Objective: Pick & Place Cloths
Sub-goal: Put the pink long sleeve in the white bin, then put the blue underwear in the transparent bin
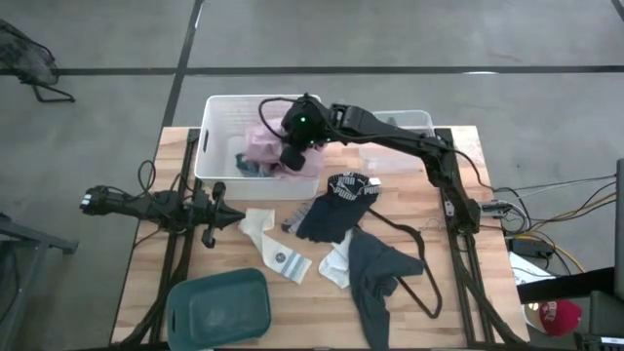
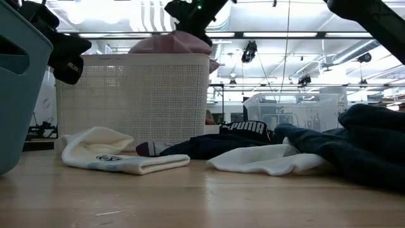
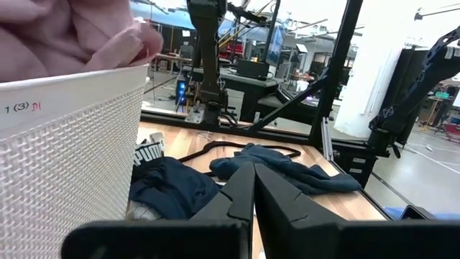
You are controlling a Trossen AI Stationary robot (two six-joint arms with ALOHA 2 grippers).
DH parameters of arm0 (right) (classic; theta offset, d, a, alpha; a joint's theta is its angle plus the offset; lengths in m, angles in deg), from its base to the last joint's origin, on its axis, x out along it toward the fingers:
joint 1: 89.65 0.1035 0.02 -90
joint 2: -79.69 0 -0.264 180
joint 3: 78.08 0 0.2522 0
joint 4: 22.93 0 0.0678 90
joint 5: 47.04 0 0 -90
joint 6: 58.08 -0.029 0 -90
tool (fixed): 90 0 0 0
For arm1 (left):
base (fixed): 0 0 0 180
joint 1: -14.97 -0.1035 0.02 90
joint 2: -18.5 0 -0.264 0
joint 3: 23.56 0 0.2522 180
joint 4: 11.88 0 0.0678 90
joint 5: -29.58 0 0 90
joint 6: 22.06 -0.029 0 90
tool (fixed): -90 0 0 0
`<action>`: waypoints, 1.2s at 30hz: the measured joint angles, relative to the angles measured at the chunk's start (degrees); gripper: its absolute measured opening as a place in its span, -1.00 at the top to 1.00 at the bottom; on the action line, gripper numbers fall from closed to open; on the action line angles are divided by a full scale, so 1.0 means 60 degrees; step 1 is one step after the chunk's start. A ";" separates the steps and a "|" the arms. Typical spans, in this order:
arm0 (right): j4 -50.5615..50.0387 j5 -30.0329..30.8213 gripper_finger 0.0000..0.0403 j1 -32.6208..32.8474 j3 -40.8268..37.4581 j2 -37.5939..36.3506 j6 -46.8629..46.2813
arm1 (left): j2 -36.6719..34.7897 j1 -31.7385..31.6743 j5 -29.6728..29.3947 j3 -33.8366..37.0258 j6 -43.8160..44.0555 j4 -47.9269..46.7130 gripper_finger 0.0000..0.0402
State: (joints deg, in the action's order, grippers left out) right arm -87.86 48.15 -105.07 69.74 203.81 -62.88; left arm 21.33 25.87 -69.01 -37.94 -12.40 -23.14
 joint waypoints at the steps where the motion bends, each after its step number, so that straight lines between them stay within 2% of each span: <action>1: 0.0143 -0.0201 0.94 0.0008 0.0001 0.0095 0.0114 | 0.0000 0.0000 -0.0003 0.0000 -0.0002 0.0000 0.94; 4: 0.0413 -0.0599 0.94 0.0011 0.0004 0.0307 0.0337 | 0.0000 0.0004 -0.0003 0.0000 0.0002 0.0000 0.94; 11: 0.0958 -0.0627 0.88 0.0011 0.0033 0.0790 0.0332 | 0.0000 0.0000 -0.0003 0.0000 -0.0002 0.0000 0.94; 15: 0.1166 -0.0623 0.66 0.0011 0.0036 0.0884 0.0322 | 0.0000 0.0002 -0.0003 0.0000 -0.0002 0.0000 0.94; 22: 0.1073 -0.0615 0.15 0.0018 0.0058 0.0877 -0.0294 | 0.0000 0.0001 -0.0003 0.0000 -0.0001 0.0000 0.94; 26: 0.1167 -0.0559 -0.11 0.0039 0.0138 0.0797 0.0019 | 0.0000 0.0000 -0.0003 0.0000 -0.0002 0.0000 0.94; 31: 0.1457 -0.0532 -0.31 0.0070 0.0139 0.0296 -0.0028 | 0.0000 0.0003 -0.0003 0.0000 -0.0002 0.0000 0.94; 36: 0.1358 -0.0584 -0.40 0.0113 0.0157 -0.0117 0.0057 | 0.0000 0.0000 -0.0003 0.0000 -0.0002 -0.0004 0.94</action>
State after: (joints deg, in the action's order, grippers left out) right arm -79.71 44.65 -104.39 70.68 203.11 -62.54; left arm 21.33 25.87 -69.02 -37.94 -12.41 -23.16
